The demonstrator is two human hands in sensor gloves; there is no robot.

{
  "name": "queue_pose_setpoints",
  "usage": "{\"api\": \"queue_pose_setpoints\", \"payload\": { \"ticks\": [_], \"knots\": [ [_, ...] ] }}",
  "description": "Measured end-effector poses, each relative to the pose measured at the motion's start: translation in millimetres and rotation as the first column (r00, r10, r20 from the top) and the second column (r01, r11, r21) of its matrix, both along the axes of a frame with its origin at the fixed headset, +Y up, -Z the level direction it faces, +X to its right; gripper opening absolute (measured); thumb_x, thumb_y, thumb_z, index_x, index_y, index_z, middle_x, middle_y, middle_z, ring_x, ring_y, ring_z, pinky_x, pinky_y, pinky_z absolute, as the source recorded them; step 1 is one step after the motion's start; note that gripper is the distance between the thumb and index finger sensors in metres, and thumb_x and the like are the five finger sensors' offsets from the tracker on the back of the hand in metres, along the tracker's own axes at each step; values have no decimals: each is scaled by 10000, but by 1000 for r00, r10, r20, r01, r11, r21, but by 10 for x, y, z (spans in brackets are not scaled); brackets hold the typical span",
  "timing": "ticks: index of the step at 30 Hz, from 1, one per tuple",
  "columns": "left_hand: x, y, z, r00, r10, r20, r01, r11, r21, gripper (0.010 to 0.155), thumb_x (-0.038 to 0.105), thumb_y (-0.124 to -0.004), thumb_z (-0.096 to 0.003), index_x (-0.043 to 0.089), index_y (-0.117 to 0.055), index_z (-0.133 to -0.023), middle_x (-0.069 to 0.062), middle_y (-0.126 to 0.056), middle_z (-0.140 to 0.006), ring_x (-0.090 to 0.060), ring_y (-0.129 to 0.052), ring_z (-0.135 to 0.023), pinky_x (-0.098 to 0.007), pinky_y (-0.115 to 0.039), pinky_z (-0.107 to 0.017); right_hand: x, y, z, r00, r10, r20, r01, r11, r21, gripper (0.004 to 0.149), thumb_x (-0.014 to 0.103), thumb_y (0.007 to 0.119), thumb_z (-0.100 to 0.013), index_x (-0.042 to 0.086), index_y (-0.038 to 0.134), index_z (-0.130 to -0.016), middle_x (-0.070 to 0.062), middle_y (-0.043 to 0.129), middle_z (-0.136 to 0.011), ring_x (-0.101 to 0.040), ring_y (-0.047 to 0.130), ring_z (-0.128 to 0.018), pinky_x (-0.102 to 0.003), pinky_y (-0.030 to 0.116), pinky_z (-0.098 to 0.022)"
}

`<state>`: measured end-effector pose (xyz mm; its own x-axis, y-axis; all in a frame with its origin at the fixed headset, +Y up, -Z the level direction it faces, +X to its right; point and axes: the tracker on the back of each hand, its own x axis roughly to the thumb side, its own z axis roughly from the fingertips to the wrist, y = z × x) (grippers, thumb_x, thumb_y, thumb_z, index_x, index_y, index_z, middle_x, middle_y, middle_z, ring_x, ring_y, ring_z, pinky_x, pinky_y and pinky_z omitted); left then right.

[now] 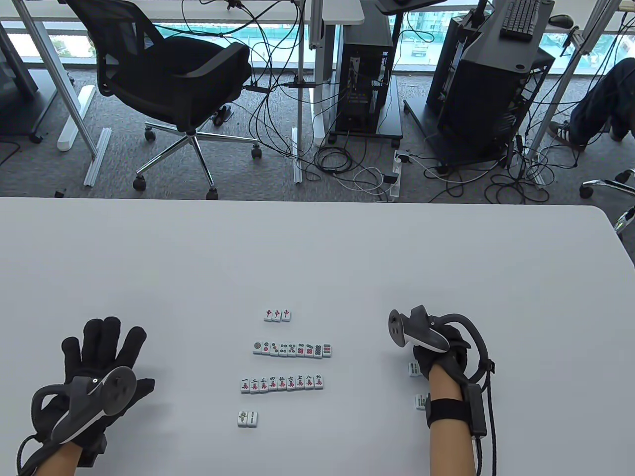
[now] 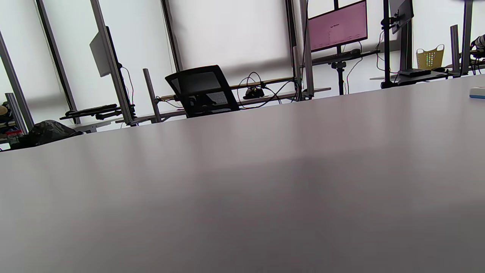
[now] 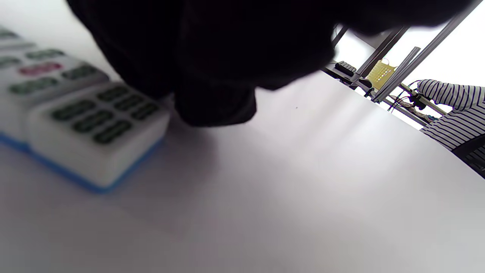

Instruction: Mahjong suit sorting

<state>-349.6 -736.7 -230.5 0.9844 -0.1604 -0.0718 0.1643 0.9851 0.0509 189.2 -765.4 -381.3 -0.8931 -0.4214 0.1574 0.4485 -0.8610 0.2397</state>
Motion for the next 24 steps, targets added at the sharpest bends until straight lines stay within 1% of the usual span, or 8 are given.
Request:
{"api": "queue_pose_setpoints", "payload": {
  "ticks": [4,6,10,12,14,18,21,24],
  "knots": [
    [-1,-9,0,1000,2,3,-2,1000,5,919,773,-584,-292,478,-153,-1049,76,23,-1155,-253,-32,-1150,-570,-162,-843,-41,6,40,999,34,-30,-33,999,42,552,339,845,-374,120,750,-871,-6,981,-450,-108,907,-139,-271,828,-102],
    [9,-12,7,1000,-3,8,3,1000,5,920,773,-583,-292,478,-152,-1050,74,23,-1155,-253,-33,-1150,-570,-163,-843,-79,58,85,997,59,-58,-51,991,123,564,344,850,-365,103,749,-865,-6,985,-432,-101,907,-123,-265,829,-88],
    [27,5,23,1000,-4,15,3,1000,16,919,774,-582,-293,477,-152,-1049,74,23,-1155,-254,-34,-1150,-570,-164,-844,-259,316,243,993,2,-121,29,967,253,583,351,850,-365,62,744,-860,-4,984,-428,-95,909,-115,-260,831,-81],
    [34,12,27,1000,0,19,-1,1000,21,919,773,-582,-294,476,-150,-1049,73,23,-1154,-255,-32,-1149,-570,-164,-843,-414,492,374,982,-50,-182,107,943,315,589,355,850,-368,43,744,-856,-3,983,-425,-92,909,-111,-257,831,-76],
    [46,15,39,1000,0,21,0,1000,23,920,775,-580,-294,476,-148,-1049,73,24,-1155,-254,-32,-1149,-569,-164,-843,-621,653,552,957,-124,-262,213,914,345,593,360,850,-372,28,748,-853,-4,983,-424,-88,909,-107,-253,831,-72],
    [77,36,79,999,-5,32,4,999,37,920,775,-578,-294,475,-146,-1049,71,23,-1154,-255,-34,-1149,-570,-168,-843,-1103,767,942,874,-294,-387,412,869,272,597,368,853,-377,11,757,-847,-8,985,-423,-90,911,-106,-253,832,-69],
    [90,66,98,999,5,42,-7,999,54,920,776,-578,-294,475,-145,-1049,71,23,-1154,-257,-34,-1149,-569,-168,-843,-1541,663,1219,800,-393,-454,495,859,129,598,368,856,-379,4,762,-844,-13,986,-423,-92,912,-106,-255,832,-68],
    [102,73,103,998,17,55,-20,998,57,921,776,-579,-293,475,-146,-1049,70,23,-1155,-257,-34,-1149,-571,-167,-843,-1928,463,1405,764,-441,-470,482,875,-37,598,367,856,-380,0,760,-843,-15,986,-425,-94,913,-108,-256,833,-69]
  ]
}}
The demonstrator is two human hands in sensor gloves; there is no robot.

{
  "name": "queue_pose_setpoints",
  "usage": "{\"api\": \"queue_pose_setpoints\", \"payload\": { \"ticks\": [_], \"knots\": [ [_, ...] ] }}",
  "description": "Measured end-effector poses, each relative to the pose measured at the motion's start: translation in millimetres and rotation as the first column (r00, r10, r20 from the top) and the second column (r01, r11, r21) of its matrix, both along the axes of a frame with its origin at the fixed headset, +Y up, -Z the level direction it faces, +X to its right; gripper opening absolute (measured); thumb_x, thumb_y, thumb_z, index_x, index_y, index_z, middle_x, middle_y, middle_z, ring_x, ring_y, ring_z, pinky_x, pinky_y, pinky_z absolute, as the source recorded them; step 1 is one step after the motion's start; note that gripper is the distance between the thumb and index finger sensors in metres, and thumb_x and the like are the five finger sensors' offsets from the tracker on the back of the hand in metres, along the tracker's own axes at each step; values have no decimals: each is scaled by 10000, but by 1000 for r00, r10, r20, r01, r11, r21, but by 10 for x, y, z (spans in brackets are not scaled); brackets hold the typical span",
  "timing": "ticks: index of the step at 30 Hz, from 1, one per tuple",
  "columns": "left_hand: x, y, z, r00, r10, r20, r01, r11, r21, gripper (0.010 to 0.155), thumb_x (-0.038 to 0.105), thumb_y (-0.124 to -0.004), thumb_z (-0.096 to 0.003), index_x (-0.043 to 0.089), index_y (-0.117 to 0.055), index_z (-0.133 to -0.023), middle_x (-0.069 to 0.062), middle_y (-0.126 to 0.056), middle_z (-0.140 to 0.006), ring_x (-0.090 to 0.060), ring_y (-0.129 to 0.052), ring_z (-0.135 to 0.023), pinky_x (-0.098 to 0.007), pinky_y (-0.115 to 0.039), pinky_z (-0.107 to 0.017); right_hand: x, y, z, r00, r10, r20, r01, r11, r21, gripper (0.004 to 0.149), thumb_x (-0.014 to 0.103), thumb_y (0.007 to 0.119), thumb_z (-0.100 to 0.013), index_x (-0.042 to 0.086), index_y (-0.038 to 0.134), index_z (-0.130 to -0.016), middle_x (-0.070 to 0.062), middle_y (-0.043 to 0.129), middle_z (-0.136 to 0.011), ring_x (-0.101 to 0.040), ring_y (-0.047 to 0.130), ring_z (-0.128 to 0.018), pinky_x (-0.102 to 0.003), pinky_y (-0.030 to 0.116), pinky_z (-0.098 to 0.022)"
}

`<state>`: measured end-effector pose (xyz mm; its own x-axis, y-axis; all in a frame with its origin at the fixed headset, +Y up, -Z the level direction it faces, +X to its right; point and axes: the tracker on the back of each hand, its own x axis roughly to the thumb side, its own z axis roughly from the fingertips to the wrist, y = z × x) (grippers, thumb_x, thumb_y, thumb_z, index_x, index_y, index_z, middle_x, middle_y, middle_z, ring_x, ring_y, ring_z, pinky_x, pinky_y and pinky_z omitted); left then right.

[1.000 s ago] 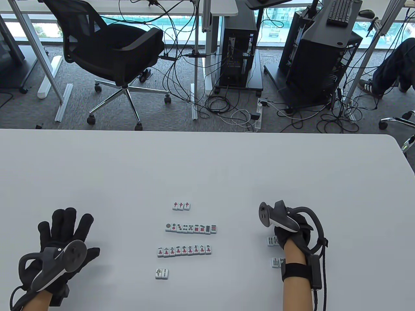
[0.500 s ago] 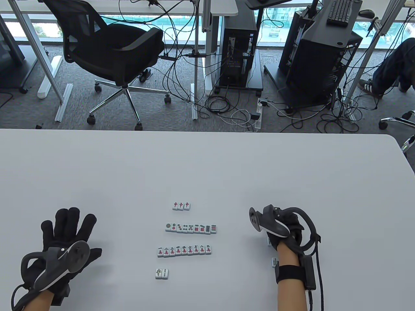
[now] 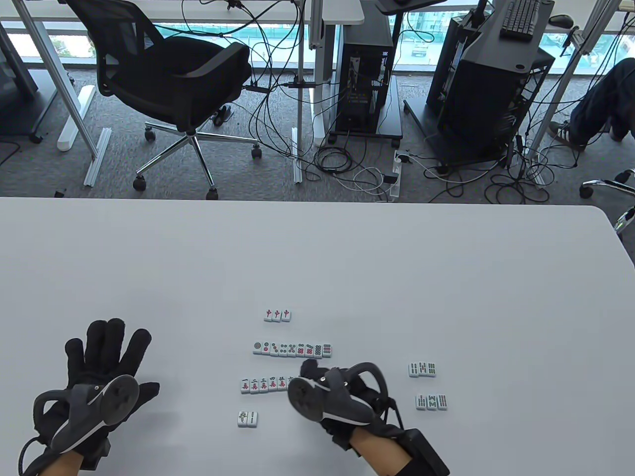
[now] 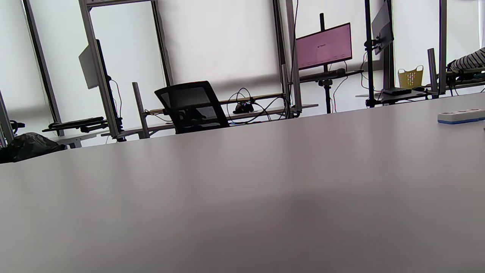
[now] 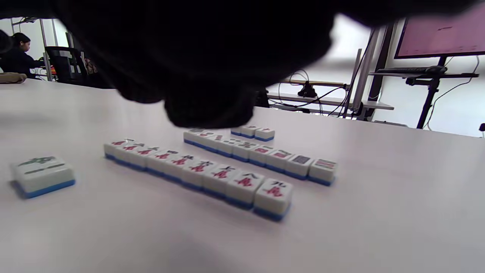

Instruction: Mahjong suit sorting

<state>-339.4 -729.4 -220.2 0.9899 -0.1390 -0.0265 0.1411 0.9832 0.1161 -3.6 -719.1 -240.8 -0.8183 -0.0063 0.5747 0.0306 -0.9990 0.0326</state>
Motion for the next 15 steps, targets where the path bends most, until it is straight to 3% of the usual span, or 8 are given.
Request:
{"api": "queue_pose_setpoints", "payload": {
  "ticks": [6,15],
  "knots": [
    [18,15,19,1000,7,16,-7,1000,14,921,776,-578,-293,476,-146,-1048,69,23,-1155,-258,-36,-1149,-571,-169,-843,-518,-307,208,990,106,-96,-110,993,-42,601,368,858,-379,-8,761,-837,-15,985,-422,-92,913,-104,-254,833,-65],
    [50,28,32,999,8,36,-8,1000,24,921,777,-578,-293,475,-147,-1049,68,21,-1156,-259,-40,-1150,-572,-174,-843,-616,-472,194,988,140,-61,-142,990,-28,597,364,852,-383,-6,756,-841,-18,983,-415,-92,912,-100,-256,833,-61]
  ]
}}
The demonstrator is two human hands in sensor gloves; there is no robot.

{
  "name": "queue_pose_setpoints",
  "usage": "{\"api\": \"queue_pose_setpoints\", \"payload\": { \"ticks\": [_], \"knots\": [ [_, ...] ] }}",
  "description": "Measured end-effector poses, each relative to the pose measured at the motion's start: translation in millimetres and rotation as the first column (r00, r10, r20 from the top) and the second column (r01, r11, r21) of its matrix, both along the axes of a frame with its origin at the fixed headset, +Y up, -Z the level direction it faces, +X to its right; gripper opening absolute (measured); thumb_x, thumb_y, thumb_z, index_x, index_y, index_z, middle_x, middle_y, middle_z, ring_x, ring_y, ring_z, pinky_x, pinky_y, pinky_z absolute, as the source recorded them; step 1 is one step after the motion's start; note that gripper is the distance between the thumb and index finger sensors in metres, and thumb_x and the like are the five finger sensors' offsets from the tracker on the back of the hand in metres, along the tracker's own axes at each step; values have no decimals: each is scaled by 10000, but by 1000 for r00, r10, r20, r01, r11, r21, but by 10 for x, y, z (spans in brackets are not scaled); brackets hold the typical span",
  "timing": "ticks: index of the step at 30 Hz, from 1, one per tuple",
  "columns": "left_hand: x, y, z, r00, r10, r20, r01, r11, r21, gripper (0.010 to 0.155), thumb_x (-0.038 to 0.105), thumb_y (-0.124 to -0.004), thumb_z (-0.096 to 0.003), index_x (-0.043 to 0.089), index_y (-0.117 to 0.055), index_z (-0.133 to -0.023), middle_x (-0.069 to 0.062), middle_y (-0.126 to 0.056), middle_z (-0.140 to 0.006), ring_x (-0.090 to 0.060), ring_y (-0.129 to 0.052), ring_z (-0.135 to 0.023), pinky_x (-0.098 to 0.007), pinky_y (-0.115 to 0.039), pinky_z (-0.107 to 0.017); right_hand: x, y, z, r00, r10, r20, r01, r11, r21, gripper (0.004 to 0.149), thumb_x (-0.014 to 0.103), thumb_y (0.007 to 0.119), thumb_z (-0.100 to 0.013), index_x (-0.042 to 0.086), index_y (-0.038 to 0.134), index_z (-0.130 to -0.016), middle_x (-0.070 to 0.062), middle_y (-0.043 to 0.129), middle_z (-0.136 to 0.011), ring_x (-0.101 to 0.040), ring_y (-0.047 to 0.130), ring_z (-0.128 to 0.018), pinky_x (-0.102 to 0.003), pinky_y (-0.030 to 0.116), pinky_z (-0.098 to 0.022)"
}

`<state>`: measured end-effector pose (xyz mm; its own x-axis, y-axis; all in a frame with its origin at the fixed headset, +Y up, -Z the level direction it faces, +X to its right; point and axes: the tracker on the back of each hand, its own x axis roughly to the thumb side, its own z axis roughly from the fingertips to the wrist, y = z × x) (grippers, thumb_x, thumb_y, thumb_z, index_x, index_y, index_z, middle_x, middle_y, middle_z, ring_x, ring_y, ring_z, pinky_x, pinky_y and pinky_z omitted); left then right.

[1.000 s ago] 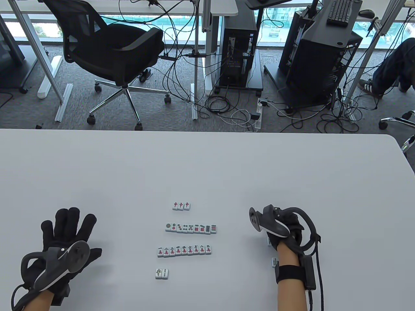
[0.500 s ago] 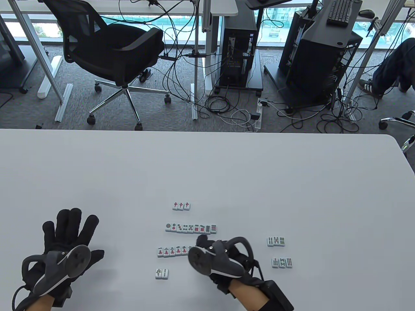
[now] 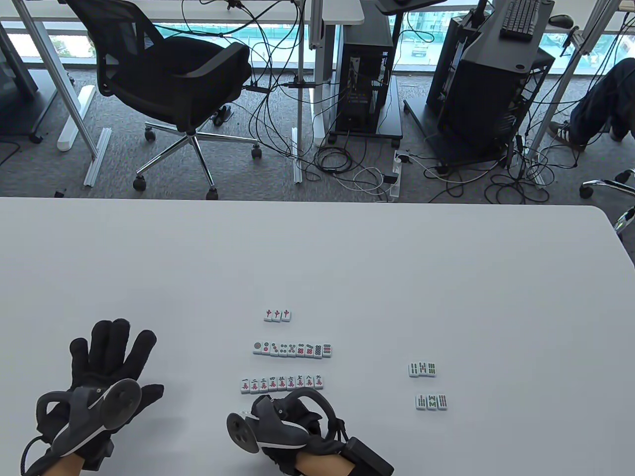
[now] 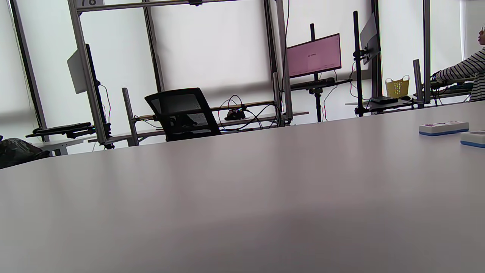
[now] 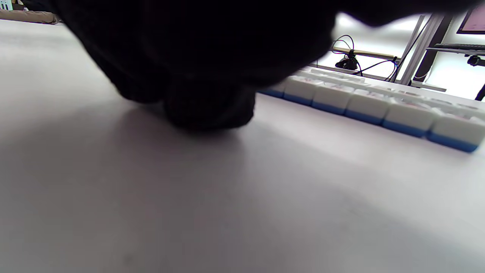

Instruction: Mahjong suit sorting

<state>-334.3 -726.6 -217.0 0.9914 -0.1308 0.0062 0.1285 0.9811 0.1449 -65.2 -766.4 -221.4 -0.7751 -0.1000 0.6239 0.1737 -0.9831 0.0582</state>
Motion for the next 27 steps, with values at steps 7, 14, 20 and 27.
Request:
{"api": "queue_pose_setpoints", "payload": {
  "ticks": [7,14,20,27],
  "knots": [
    [15,12,13,1000,-6,-1,6,1000,0,921,776,-578,-293,475,-146,-1048,69,23,-1155,-259,-40,-1150,-572,-174,-842,35,22,40,1000,-6,-23,7,1000,20,625,377,830,-390,31,708,-897,-21,979,-440,-102,919,-126,-264,839,-84],
    [5,25,21,1000,1,-12,-1,1000,1,922,775,-578,-294,473,-144,-1049,67,23,-1155,-261,-39,-1148,-571,-173,-843,484,467,-57,996,-74,52,69,994,88,647,382,826,-388,53,680,-926,-48,979,-490,-138,933,-168,-292,844,-122],
    [-21,11,11,999,2,-32,-2,1000,-10,921,776,-578,-293,475,-143,-1048,67,24,-1154,-259,-38,-1148,-571,-173,-843,1351,883,-389,963,-29,268,-22,982,187,629,368,829,-389,71,689,-925,-42,983,-473,-133,926,-153,-288,838,-110],
    [-41,17,7,999,3,-53,-4,1000,-20,923,775,-578,-293,473,-143,-1048,65,23,-1153,-261,-36,-1147,-571,-172,-842,2193,731,-696,890,124,439,-200,971,130,594,348,836,-388,135,699,-925,-16,987,-431,-107,911,-115,-267,828,-80]
  ]
}}
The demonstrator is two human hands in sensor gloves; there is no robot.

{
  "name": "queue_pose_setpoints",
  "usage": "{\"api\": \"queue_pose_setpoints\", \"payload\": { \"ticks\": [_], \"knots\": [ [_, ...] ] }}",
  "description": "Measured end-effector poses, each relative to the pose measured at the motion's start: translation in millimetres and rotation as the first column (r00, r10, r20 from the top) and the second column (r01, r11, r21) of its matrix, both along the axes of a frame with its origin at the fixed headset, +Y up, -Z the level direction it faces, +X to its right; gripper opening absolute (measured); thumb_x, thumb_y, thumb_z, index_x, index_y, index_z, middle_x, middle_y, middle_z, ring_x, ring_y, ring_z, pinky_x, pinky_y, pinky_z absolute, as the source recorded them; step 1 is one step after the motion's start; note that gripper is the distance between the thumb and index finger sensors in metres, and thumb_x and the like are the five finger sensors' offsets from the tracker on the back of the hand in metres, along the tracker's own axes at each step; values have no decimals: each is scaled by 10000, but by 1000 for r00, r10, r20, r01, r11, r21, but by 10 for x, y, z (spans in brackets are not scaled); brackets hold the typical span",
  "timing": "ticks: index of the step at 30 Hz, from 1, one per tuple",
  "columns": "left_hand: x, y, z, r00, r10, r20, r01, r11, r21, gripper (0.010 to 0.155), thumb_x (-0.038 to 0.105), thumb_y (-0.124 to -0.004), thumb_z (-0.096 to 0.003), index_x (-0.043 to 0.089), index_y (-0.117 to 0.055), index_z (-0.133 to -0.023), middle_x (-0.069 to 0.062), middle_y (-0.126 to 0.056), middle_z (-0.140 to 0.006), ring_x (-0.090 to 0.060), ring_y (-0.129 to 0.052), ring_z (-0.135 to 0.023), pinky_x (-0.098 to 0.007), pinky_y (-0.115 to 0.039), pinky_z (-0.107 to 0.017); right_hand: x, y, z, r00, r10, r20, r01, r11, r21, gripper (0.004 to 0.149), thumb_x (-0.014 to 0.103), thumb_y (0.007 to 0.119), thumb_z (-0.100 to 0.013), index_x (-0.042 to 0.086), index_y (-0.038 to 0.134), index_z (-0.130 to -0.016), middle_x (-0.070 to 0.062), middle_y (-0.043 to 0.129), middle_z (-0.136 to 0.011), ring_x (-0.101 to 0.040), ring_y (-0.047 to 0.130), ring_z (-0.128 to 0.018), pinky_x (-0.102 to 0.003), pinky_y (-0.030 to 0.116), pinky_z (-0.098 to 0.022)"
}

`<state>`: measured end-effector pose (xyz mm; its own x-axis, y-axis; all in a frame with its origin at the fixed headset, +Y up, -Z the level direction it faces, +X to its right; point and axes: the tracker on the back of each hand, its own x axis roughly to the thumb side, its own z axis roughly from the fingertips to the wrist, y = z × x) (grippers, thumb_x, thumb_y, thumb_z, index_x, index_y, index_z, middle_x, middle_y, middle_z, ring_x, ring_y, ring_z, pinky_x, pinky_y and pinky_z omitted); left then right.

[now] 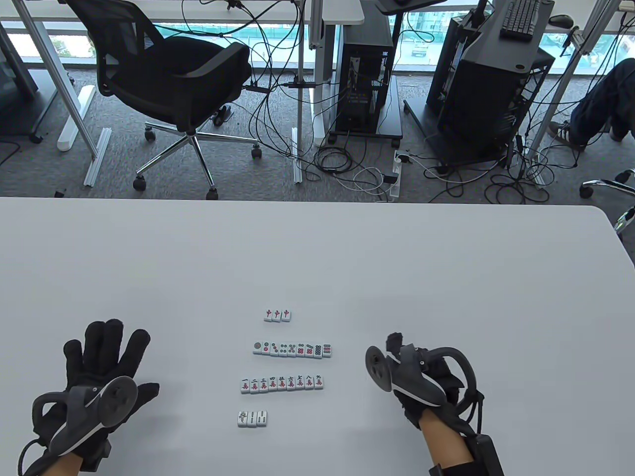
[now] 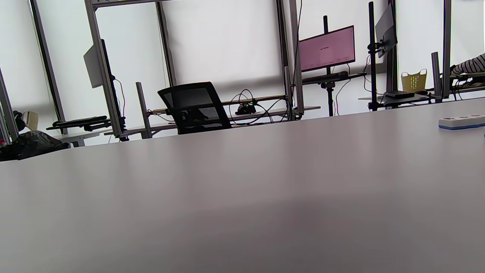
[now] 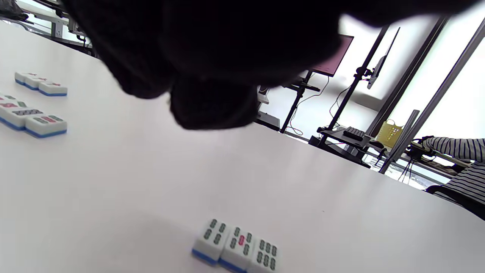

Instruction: Mahjong suit sorting

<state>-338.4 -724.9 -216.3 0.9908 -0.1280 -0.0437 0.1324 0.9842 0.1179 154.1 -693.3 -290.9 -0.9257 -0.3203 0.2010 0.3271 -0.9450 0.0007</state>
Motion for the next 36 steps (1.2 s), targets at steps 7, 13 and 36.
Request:
{"api": "queue_pose_setpoints", "payload": {
  "ticks": [7,13,36],
  "knots": [
    [-2,-9,-9,1000,-8,-10,8,1000,-18,921,775,-578,-292,475,-144,-1047,69,23,-1153,-259,-37,-1148,-571,-174,-842,253,-504,-182,995,69,65,-62,992,-109,622,351,844,-376,176,661,-943,-3,982,-421,-96,904,-107,-261,825,-74],
    [-8,-4,-16,1000,-7,-16,6,1000,-29,922,775,-579,-293,473,-145,-1048,68,24,-1153,-259,-36,-1148,-572,-172,-843,225,-701,-287,993,103,65,-93,985,-148,619,370,841,-375,185,664,-939,9,974,-384,-81,878,-72,-251,805,-46],
    [10,10,-12,1000,-10,-5,10,999,-31,922,776,-578,-292,473,-147,-1049,67,23,-1154,-259,-39,-1148,-572,-175,-842,-1322,-387,486,912,-225,-343,212,974,-76,593,374,857,-371,7,774,-830,5,979,-363,-75,882,-56,-247,812,-31]
  ]
}}
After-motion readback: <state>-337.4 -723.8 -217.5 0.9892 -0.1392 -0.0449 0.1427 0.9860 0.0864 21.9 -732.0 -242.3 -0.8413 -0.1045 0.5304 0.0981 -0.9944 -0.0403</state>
